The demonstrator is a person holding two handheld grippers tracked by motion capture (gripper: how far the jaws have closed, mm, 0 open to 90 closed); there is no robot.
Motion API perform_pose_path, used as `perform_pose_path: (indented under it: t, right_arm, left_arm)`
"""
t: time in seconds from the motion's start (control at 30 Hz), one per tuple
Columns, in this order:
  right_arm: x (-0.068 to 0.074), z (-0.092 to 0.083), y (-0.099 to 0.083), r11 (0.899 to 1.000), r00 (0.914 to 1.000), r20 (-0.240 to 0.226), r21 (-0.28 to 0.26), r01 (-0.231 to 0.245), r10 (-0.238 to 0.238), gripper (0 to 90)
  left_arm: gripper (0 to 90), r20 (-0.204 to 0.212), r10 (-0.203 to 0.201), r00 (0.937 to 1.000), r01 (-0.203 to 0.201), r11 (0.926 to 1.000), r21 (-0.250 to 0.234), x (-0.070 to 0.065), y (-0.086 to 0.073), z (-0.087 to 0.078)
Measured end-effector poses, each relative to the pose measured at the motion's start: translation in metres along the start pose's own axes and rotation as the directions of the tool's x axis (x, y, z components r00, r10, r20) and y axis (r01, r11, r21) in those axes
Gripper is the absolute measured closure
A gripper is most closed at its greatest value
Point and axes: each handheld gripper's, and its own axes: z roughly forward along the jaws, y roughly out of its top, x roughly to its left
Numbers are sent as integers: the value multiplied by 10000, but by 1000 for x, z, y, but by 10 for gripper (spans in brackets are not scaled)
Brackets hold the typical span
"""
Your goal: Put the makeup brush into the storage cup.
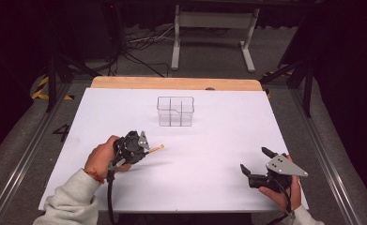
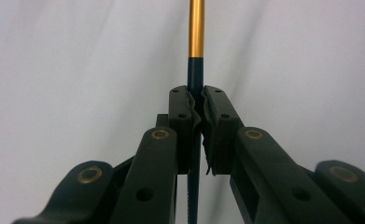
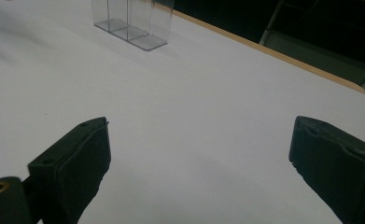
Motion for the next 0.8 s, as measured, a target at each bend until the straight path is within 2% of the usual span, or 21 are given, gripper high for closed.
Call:
perform_pose_path:
  t: [0.17,0.23,0.33,0.47,0.57,0.63,0.8]
  right_arm:
    - [0,0,0,10000,10000,1,-21,-17,17,62]
    - [0,0,0,10000,10000,10,-20,-9,9,62]
    - [0,0,0,10000,10000,29,-37,-47,47,62]
    - [-1,0,0,10000,10000,19,-21,-61,61,62]
    - [-1,0,0,10000,10000,40,-20,-65,65,63]
    - [0,0,0,10000,9999,94,-2,-85,85,64]
    - [-1,0,0,9999,9998,138,-2,-152,152,64]
  left_arm:
    - [828,-245,-112,9996,97,9983,-575,1,-4,-7]
    - [828,-386,-303,9988,268,9959,-869,1,-6,-10]
    - [828,-442,-455,9980,394,9905,-1318,2,-9,-15]
    - [828,-548,-757,9956,639,9794,-1915,4,-13,-18]
    - [828,-589,-725,9956,585,9756,-2115,4,-14,-21]
    - [828,-648,-882,9940,699,9672,-2441,4,-16,-22]
    - [828,-584,-1032,9929,776,9380,-3377,5,-21,-26]
